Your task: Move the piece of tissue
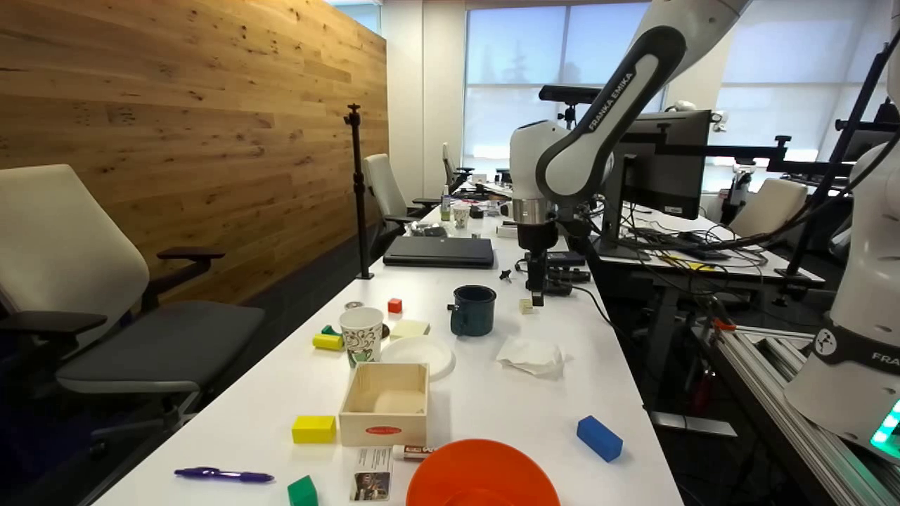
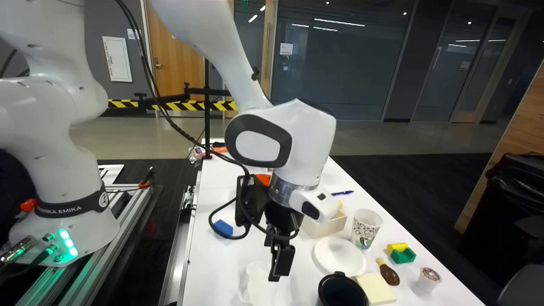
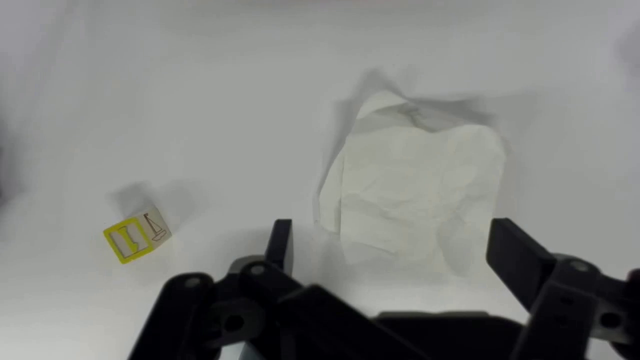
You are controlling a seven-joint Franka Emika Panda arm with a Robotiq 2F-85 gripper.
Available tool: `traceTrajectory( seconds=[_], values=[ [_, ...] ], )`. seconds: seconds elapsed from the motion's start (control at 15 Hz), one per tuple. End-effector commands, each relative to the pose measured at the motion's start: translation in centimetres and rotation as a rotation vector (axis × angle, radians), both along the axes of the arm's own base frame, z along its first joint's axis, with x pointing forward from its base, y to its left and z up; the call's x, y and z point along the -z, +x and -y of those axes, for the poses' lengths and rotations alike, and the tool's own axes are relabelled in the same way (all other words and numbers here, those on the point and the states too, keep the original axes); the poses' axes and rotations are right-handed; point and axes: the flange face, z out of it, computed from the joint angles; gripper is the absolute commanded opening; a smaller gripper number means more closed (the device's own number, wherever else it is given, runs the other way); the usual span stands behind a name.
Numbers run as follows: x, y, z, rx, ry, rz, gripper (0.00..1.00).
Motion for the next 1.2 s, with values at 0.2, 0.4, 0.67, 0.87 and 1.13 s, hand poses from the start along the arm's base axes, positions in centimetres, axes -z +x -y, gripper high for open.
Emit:
traceTrajectory(
  seconds=[0.2,0.4,0.67,0.87,1.13],
  values=[
    [-7.4,-0.1,-1.7,-0.072,0.014,-0.057,1.0],
    [-10.1,0.2,-2.5,-0.101,0.002,-0.045,1.0],
    [-12.9,0.2,-2.9,-0.115,-0.057,0.055,1.0],
    [-12.3,0.9,-2.7,-0.107,-0.028,0.036,1.0],
    [-12.4,0.8,-2.7,-0.109,-0.029,0.04,1.0]
  ],
)
